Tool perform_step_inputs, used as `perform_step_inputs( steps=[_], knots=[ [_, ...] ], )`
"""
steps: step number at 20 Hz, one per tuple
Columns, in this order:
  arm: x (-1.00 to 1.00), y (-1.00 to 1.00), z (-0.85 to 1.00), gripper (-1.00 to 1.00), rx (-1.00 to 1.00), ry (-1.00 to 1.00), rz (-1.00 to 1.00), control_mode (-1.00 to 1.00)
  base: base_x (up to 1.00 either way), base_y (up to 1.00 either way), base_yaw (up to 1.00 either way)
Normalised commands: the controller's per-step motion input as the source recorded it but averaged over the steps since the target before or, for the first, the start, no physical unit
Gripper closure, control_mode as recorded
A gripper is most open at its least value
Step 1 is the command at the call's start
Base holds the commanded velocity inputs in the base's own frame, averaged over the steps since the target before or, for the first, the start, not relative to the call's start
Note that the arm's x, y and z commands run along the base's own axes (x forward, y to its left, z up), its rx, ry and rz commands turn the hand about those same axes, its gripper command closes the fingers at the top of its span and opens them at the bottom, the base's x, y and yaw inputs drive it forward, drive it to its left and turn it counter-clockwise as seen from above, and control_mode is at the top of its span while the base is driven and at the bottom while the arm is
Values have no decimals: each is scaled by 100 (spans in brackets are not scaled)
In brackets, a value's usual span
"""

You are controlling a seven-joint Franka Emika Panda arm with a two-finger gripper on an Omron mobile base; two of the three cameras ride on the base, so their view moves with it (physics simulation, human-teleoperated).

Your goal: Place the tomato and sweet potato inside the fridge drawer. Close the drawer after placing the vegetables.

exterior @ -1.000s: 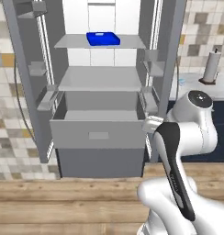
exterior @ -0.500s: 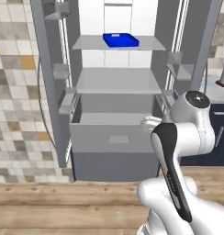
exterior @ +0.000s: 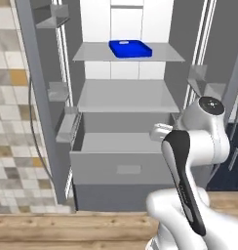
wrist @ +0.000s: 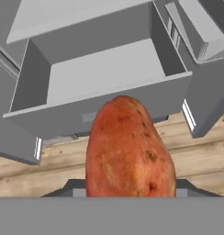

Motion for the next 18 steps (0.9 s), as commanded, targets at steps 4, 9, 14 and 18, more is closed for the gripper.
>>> perform_step_inputs(
  steps=[4,9,14,18],
  knots=[
    [0,0,0,100,0,0,0,100,48,21,-6],
    [0,0,0,100,0,0,0,100,52,27,-6],
    [0,0,0,100,0,0,0,100,56,15,-4],
    [0,0,0,100,0,0,0,100,48,2,-1]
  ],
)
